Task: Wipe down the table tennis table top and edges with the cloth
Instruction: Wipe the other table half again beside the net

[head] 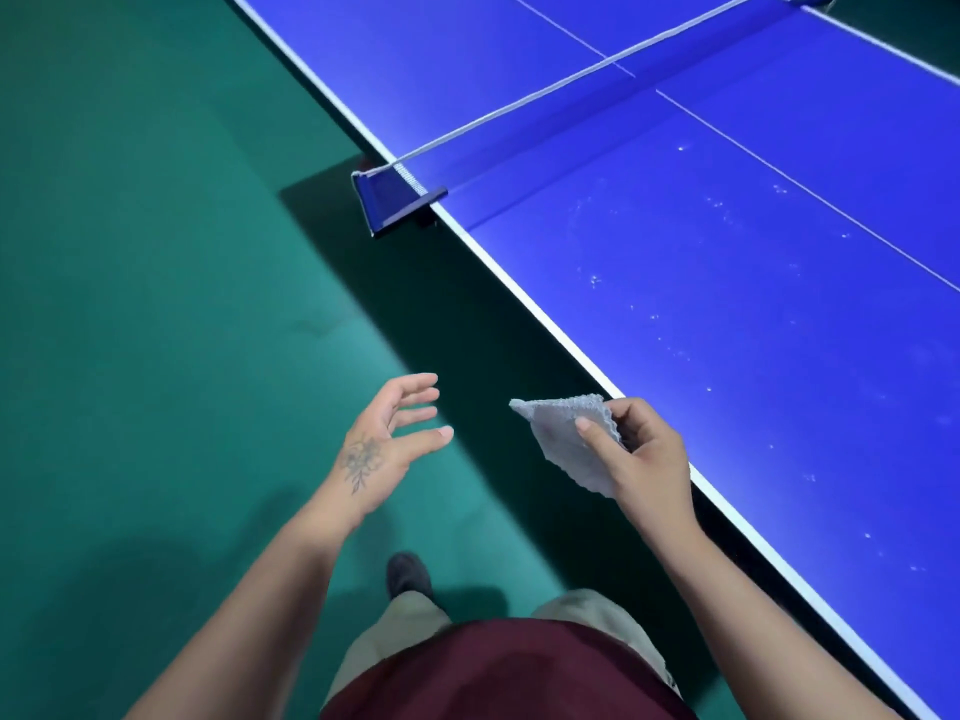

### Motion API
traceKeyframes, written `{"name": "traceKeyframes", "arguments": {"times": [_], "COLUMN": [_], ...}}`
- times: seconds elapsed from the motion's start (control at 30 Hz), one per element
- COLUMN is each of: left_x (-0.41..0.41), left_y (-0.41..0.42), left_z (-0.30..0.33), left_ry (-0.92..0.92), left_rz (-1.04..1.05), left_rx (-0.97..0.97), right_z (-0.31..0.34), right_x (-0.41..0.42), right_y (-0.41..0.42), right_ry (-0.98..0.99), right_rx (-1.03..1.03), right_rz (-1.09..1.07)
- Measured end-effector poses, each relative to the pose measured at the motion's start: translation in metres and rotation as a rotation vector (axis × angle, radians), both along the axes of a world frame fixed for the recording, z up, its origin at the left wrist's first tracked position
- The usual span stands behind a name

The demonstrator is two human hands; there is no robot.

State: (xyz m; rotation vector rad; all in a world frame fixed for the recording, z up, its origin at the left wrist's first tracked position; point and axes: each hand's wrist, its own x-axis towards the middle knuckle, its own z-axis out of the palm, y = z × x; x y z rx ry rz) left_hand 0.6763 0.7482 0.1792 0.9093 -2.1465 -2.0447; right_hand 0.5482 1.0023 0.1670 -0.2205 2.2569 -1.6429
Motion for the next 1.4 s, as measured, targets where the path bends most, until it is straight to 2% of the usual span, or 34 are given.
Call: {"name": "traceKeyframes", "arguments": {"times": [0.2, 0.43, 0.7, 0.93, 1.07, 1.13, 1.23, 1.4], "left_x": [-0.061, -0.169, -0.276, -0.373, -0.423, -0.449, -0.488, -0.551], "left_y": [-0.099, -0.152, -0.221, -0.274, -0.297, -0.311, -0.327, -0.331], "left_z": [-0.002, -0.019, -0.041, -0.042, -0.067, -0.091, -0.124, -0.149], "left_ry": [-0.032, -0.050, -0.201, -0.221, -0.251, -0.270, -0.303, -0.251], "left_rz": [-0.199, -0.382, -0.450, -0.454, -0.529, -0.591, -0.699, -0.846], "left_rx": [0.006, 0.040, -0.063, -0.118, -0.125, -0.184, -0.373, -0.567], "right_z": [-0.001, -0.018, -0.066, -0.064, -0.072, -0.080, -0.092, -0.103], "right_x": [0.003, -0.033, -0.157, -0.276, -0.322, -0.338, -0.356, -0.397], "right_y": [-0.071, -0.116, -0.178, -0.246, -0.278, -0.297, -0.319, -0.352], "right_ry": [0.001, -0.070, -0.193, -0.148, -0.151, -0.186, -0.215, -0.135], "right_rx": [0.066, 0.092, 0.119, 0.183, 0.162, 0.214, 0.311, 0.432], "right_rz": [-0.163, -0.332, -0.378, -0.279, -0.347, -0.382, -0.446, -0.575]}}
